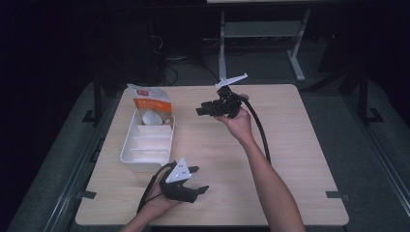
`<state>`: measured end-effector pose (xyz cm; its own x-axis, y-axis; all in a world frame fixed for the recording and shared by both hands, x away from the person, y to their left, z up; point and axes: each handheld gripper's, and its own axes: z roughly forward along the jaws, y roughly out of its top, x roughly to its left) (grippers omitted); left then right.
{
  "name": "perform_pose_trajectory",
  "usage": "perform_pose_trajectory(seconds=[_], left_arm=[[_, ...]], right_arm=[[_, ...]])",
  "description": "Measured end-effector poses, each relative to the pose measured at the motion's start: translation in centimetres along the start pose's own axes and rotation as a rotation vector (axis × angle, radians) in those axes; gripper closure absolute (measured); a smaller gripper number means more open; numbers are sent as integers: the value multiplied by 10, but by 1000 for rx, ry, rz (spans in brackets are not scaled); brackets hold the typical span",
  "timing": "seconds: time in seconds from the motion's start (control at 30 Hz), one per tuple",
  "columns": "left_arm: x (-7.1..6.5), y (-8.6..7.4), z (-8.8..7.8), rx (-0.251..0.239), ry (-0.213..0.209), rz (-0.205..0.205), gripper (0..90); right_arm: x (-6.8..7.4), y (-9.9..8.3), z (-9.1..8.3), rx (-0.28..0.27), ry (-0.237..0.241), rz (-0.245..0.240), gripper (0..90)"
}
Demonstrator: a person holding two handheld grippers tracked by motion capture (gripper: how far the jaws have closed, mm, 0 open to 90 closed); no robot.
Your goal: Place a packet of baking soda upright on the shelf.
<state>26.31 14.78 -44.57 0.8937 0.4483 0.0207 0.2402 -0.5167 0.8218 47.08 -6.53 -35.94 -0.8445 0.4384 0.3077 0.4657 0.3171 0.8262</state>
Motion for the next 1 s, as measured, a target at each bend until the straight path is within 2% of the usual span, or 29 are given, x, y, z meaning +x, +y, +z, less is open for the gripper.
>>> perform_pose_trajectory(seconds=[0.47, 0.67, 0.9, 1.0], left_arm=[[0, 0, 1, 1, 2, -1, 278], [1, 0, 0, 0, 3, -4, 278], [1, 0, 0, 5, 4, 1, 278], [1, 0, 1, 3, 4, 1, 278]], right_arm=[[0, -14, -13, -3, 2, 25, 479], [-4, -21, -21, 7, 5, 52, 463], [-3, -29, -34, -35, 27, 60, 452], [-4, -34, -42, -31, 27, 70, 442]])
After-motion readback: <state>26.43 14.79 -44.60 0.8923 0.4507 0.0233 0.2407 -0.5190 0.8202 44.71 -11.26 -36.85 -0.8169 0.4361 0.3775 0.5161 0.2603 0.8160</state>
